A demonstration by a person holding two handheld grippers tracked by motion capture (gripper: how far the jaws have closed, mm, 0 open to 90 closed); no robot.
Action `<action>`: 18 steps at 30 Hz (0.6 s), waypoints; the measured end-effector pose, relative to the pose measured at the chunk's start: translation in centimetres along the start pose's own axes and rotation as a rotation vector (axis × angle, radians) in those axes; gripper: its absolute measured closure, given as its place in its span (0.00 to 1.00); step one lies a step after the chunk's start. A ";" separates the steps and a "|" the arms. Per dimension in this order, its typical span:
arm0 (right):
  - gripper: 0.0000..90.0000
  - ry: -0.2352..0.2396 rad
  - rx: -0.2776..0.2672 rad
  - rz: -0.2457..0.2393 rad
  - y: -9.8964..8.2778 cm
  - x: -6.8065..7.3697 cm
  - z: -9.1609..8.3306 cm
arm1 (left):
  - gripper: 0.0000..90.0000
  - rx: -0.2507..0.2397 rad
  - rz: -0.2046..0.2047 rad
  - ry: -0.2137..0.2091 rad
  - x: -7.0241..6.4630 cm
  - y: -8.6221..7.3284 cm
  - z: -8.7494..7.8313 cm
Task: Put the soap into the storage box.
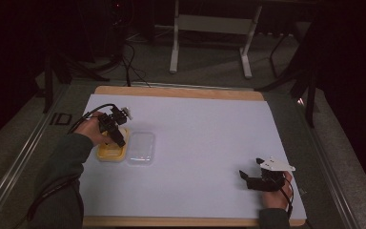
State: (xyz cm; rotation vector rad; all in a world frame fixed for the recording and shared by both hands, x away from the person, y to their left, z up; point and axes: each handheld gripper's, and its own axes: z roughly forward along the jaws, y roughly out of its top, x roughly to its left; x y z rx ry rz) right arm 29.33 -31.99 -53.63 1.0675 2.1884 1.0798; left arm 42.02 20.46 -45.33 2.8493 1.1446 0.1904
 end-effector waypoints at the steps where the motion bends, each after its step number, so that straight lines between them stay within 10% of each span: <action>1: 0.15 0.000 0.000 -0.001 0.0 0.0 0.0 | 0.26 0.002 -0.003 0.004 0.0 -0.1 0.1; 18: 0.15 0.000 0.000 -0.001 0.0 0.0 0.0 | 0.26 0.021 0.000 0.008 0.3 -0.6 0.5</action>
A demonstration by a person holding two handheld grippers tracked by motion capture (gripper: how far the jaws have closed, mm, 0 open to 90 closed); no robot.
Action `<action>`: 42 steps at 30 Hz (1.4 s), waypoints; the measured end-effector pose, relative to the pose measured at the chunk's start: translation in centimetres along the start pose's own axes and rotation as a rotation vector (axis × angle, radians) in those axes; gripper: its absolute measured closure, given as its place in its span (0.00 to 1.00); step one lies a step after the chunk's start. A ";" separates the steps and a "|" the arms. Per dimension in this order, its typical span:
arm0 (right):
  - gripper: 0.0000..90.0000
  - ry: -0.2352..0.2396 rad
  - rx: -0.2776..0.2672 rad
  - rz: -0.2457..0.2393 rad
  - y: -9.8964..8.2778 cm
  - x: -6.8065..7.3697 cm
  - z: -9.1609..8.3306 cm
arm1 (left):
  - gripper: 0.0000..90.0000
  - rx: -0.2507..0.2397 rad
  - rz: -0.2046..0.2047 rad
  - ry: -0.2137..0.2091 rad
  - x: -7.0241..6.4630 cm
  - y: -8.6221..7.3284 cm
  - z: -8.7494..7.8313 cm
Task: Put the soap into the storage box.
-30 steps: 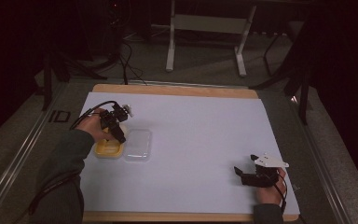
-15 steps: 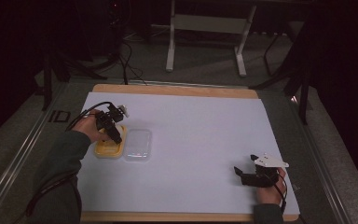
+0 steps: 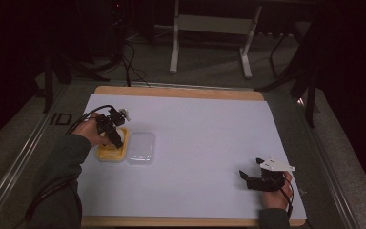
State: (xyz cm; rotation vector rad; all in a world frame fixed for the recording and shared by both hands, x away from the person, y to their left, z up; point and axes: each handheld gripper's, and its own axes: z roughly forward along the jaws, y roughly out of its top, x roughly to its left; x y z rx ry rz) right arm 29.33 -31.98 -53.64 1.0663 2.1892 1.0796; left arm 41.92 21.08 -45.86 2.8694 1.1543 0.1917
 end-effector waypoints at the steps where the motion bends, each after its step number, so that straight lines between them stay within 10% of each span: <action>1: 0.15 0.000 0.000 0.000 0.0 0.0 0.0 | 0.26 -0.001 0.001 -0.002 0.0 0.0 0.0; 42: 0.15 -0.001 -0.001 -0.006 0.0 0.0 0.0 | 0.26 -0.006 0.029 -0.007 -0.1 -0.8 1.5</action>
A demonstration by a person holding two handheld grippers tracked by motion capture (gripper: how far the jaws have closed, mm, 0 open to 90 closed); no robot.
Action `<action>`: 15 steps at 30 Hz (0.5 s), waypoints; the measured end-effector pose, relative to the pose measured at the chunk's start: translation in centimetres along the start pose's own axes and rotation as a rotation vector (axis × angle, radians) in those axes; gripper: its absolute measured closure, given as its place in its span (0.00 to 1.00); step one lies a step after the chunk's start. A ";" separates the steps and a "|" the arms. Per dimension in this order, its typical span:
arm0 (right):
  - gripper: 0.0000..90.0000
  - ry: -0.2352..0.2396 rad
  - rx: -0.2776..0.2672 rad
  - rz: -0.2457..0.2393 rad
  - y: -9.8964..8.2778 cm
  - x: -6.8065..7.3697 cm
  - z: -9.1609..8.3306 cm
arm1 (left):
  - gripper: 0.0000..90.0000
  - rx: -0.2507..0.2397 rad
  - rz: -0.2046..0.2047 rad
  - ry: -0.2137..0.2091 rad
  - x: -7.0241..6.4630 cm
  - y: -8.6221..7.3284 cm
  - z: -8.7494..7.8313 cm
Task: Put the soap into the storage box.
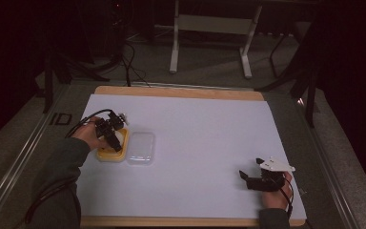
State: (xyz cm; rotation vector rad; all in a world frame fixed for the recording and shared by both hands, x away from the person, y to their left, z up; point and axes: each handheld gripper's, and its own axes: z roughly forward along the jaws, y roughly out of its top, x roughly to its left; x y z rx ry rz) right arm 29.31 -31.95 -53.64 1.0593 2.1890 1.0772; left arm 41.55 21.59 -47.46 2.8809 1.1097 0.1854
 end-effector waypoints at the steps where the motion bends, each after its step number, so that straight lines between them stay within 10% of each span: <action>1: 0.15 0.000 0.000 0.000 0.0 0.0 0.0 | 0.26 0.003 0.000 0.002 0.0 0.0 0.1; 15: 0.15 -0.001 0.001 -0.001 0.0 0.0 0.0 | 0.26 -0.005 -0.010 -0.010 0.1 -0.3 0.7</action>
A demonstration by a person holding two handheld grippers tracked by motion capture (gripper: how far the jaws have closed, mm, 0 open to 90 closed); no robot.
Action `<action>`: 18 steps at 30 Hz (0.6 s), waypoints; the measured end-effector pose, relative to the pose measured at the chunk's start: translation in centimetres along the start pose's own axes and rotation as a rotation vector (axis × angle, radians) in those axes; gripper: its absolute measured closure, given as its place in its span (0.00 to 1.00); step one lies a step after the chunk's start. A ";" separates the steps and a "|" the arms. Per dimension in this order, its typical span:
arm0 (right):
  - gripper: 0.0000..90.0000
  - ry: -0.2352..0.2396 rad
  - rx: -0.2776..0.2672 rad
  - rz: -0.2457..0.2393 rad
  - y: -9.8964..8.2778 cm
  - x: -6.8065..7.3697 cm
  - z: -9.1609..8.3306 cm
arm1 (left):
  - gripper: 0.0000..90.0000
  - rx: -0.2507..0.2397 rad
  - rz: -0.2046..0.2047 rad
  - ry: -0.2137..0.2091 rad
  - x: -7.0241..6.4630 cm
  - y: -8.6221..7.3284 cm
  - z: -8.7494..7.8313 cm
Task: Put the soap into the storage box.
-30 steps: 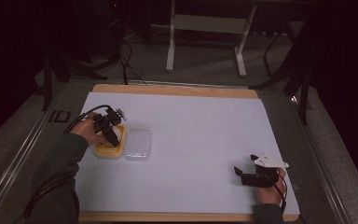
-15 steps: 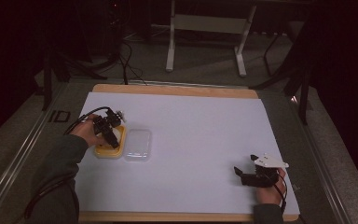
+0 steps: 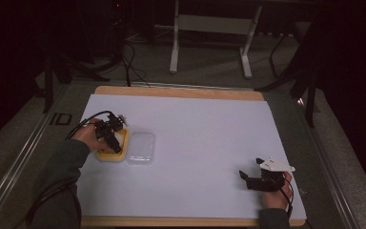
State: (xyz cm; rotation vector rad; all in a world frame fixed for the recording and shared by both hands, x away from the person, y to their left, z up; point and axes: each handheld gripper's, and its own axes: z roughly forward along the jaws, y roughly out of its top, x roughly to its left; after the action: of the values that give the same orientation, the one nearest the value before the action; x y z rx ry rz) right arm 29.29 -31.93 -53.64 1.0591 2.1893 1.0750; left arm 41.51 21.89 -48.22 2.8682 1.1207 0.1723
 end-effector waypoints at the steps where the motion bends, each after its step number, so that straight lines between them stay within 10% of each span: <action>1: 0.15 0.000 0.000 0.000 0.0 0.0 0.0 | 0.26 -0.002 -0.001 -0.001 0.0 0.0 0.0; 18: 0.15 -0.001 -0.001 -0.001 0.0 0.0 0.0 | 0.26 0.009 0.014 0.015 0.0 -0.2 0.7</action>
State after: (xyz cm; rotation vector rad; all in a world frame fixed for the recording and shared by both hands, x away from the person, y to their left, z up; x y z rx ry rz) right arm 29.28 -31.92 -53.64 1.0578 2.1880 1.0745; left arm 41.50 22.05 -48.96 2.8878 1.1070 0.1910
